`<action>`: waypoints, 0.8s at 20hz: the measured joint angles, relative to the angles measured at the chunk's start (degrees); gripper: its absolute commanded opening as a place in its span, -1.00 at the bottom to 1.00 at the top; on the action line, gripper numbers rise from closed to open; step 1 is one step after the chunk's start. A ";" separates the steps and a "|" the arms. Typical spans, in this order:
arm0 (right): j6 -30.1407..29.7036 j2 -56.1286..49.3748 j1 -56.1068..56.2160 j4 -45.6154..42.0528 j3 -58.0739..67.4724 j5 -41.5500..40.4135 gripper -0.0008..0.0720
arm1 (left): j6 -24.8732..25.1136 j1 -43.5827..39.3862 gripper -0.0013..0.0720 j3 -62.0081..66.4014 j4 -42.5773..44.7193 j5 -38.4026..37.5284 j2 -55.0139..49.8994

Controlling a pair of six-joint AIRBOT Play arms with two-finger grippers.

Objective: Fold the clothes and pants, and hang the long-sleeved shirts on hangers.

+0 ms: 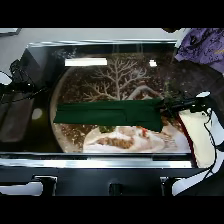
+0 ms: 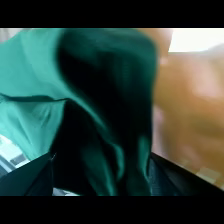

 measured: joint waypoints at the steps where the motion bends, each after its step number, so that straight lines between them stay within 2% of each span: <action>1: -0.15 -0.24 0.63 0.07 -0.09 -0.17 0.40 | -0.02 0.00 0.69 0.00 0.02 0.00 -0.02; 4: -0.52 -0.81 3.17 -1.03 -0.44 -1.66 -0.72 | -0.20 0.00 0.62 0.00 0.02 0.00 -0.11; 5: -0.50 -0.87 3.91 -1.66 -0.48 -2.12 -0.89 | -0.28 0.00 0.46 0.00 0.02 0.02 -0.15; 7: 0.24 -0.39 4.72 -2.25 -0.48 -2.40 -0.89 | -0.50 -0.02 -0.72 0.00 0.02 0.02 -0.17; 8: 1.27 0.35 4.87 -2.95 -0.39 -2.93 -0.89 | -0.59 -0.13 -0.91 0.00 0.04 0.02 -0.17; 12: 8.02 6.45 4.76 -7.13 1.90 -1.88 -0.89 | -0.83 -2.38 -0.91 0.02 -0.04 0.04 -0.63; 16: 15.15 13.62 4.72 -11.65 6.34 1.66 -0.89 | -2.08 -8.96 -0.91 0.02 -2.14 0.55 -3.45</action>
